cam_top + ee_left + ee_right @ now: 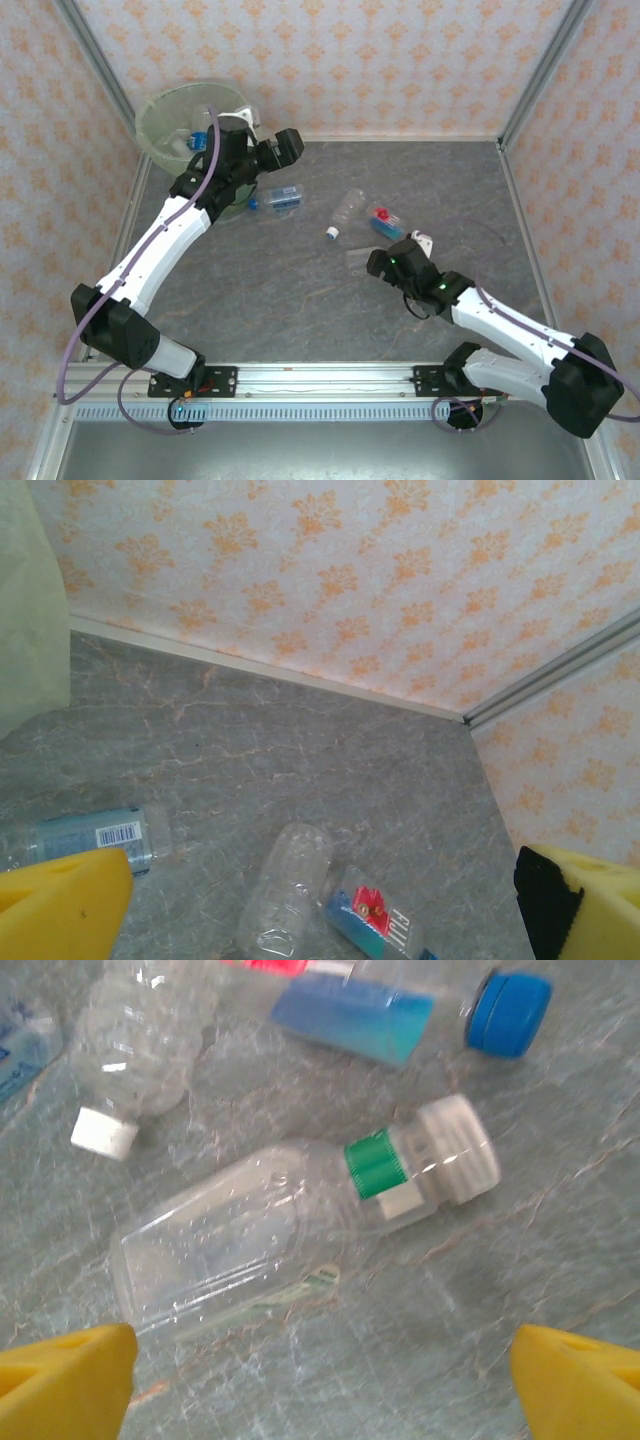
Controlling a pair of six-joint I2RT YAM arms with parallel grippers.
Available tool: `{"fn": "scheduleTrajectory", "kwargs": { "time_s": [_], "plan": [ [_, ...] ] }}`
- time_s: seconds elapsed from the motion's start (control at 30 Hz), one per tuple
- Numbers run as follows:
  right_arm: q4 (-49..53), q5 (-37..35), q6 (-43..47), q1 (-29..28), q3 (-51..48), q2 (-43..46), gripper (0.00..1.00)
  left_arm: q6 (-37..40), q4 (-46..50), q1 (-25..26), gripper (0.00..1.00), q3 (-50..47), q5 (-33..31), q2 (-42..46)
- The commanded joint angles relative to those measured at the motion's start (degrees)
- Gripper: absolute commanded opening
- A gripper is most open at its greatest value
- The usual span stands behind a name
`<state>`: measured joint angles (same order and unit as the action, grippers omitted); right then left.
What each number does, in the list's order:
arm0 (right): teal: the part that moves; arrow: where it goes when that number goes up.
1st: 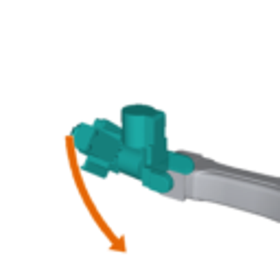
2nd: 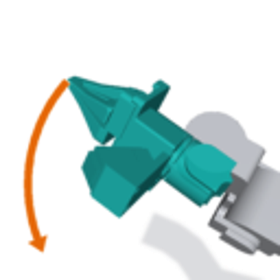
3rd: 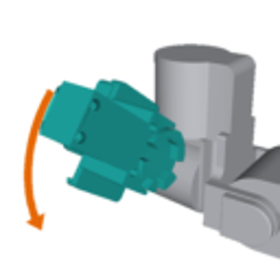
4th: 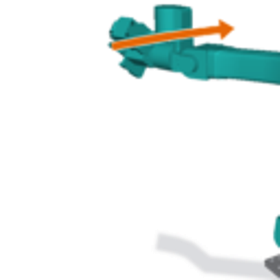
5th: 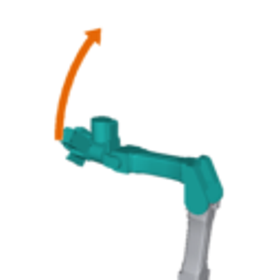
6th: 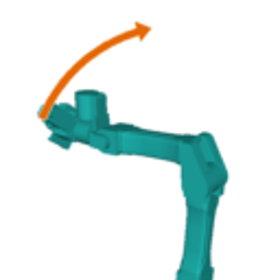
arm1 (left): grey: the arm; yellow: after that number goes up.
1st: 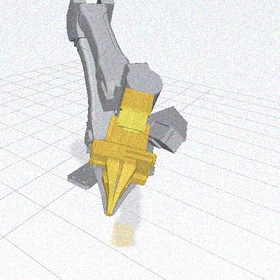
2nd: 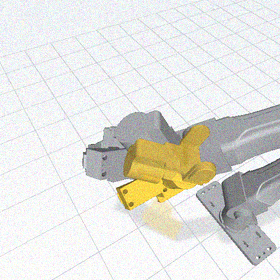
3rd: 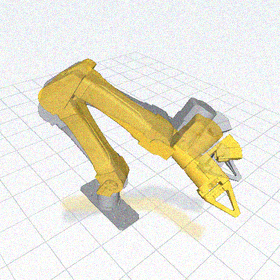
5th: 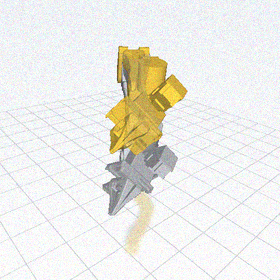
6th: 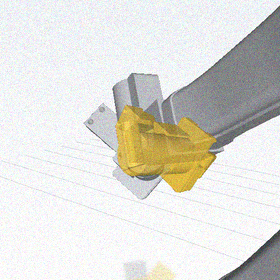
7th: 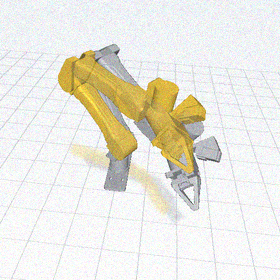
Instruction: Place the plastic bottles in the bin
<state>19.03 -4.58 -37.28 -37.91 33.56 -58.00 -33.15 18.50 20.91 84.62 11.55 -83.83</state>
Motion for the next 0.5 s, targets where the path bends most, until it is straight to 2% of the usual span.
{"fn": "scheduleTrajectory", "kwargs": {
  "time_s": [0.0, 0.17, 0.3, 0.37, 0.47],
  "plan": [
    [-1.7, 4.1, 6.3, 2.9, 2.2, 0.7, 0.97, -3.6, 0.2, 1.8, 0.99, 0.7, -6.0, 4.3],
    [-4.9, 8.6, 9.5, 4.6, 6.5, -5.0, 1.00, -4.1, -0.4, 2.8, 0.99, -1.9, -6.9, 8.3],
    [-8.4, 8.2, 10.7, 4.6, 10.1, -13.2, 1.00, -1.0, -1.8, 2.8, 0.99, -4.4, -6.3, 10.4],
    [-7.1, 6.3, 9.4, 5.1, 13.0, -17.5, 1.00, -0.8, -1.6, 2.7, 0.99, -4.4, -3.5, 10.5],
    [-7.9, 9.3, 9.0, 5.6, 15.9, -22.5, 1.00, 2.7, 1.5, 2.6, 0.99, -2.9, 0.9, 10.4]
  ]
}}
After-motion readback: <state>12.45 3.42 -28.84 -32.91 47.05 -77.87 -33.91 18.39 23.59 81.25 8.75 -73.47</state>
